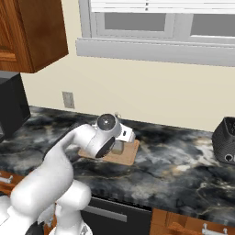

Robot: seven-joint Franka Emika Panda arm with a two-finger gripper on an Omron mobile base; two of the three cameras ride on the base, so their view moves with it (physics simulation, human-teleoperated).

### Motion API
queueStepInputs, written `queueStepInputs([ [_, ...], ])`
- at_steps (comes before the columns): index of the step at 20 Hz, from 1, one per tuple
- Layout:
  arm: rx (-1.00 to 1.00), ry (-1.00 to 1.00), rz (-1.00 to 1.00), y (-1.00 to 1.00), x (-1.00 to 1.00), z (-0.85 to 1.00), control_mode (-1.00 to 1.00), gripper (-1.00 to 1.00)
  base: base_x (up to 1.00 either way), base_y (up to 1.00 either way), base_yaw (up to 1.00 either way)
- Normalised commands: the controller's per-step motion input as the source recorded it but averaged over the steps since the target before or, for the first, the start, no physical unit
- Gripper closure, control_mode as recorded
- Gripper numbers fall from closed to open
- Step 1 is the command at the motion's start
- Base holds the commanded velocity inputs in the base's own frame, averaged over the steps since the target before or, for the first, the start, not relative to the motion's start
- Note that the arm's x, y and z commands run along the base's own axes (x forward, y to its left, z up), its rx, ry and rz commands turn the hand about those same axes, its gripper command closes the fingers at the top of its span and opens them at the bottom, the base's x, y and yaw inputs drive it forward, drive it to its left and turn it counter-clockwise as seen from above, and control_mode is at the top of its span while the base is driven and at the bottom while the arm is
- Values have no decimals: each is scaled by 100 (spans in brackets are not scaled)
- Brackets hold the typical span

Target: Retrieve the reheated potato from the microwave, then place the potato, cheese, and condiment on the cutting board.

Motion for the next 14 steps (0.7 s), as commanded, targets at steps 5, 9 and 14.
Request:
queueStepInputs([
  [5, 0, 0, 0, -15, 53, 0, -100, 100, 0, 0, 0],
  [9, 0, 0, 2, -36, 15, -25, -100, 100, 0, 0, 0],
  [14, 0, 0, 4, -11, 20, -45, -100, 100, 0, 0, 0],
])
